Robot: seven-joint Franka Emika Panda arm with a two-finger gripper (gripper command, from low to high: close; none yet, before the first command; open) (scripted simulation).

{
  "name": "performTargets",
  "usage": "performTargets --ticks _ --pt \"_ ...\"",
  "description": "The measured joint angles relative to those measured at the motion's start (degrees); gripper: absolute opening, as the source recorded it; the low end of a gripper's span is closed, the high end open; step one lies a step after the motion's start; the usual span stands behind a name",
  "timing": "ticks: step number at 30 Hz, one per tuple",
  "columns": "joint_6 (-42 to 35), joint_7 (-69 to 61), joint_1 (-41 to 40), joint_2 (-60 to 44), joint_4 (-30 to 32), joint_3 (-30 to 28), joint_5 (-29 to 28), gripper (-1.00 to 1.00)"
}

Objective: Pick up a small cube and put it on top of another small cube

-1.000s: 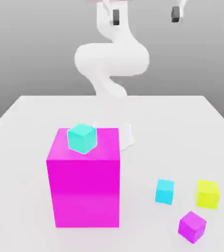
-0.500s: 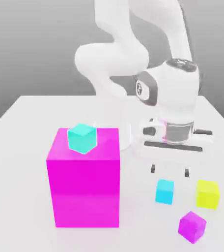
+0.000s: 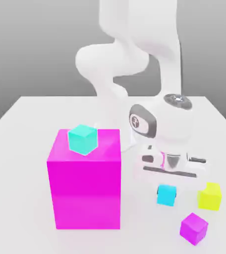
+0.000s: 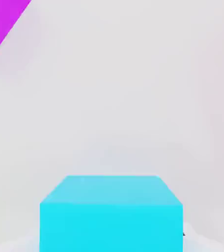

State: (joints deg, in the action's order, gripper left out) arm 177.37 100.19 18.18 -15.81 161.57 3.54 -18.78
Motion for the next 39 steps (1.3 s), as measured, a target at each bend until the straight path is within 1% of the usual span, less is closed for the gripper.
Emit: performTargets --ticks 3,6,9,11,13,15,21,31,33,36,37,39 --pt "-3.37 -3.09 -4.28 4.26 0.88 5.33 4.17 -1.0" --pt "-7.3 -8.39 -7.07 9.45 2.04 9.93 11.34 -1.0" --pt "-11.26 -13.06 -6.46 14.53 3.13 11.08 17.4 -1.0" --pt "-13.21 -17.25 -5.67 15.48 1.77 11.87 18.24 -1.0" --pt "-17.28 -20.21 -4.65 17.39 -0.57 10.33 17.46 -1.0" --pt "-22.05 -22.83 -7.57 19.66 -3.16 8.63 16.43 -1.0" --pt "-37.03 -30.12 -11.23 27.09 -10.8 4.5 14.26 -1.0" --pt "-61.33 -26.18 -23.31 45.33 -16.23 -5.76 16.38 -1.0" --pt "-60.32 -25.04 -24.61 45.92 -14.54 -6.67 16.98 -1.0" --pt "-54.0 -24.81 -25.14 43.82 -10.29 -6.97 17.16 -1.0" --pt "-52.84 -24.82 -25.23 43.4 -9.54 -6.96 17.2 1.0" --pt "-52.84 -24.83 -25.23 43.4 -9.54 -6.96 17.2 1.0"
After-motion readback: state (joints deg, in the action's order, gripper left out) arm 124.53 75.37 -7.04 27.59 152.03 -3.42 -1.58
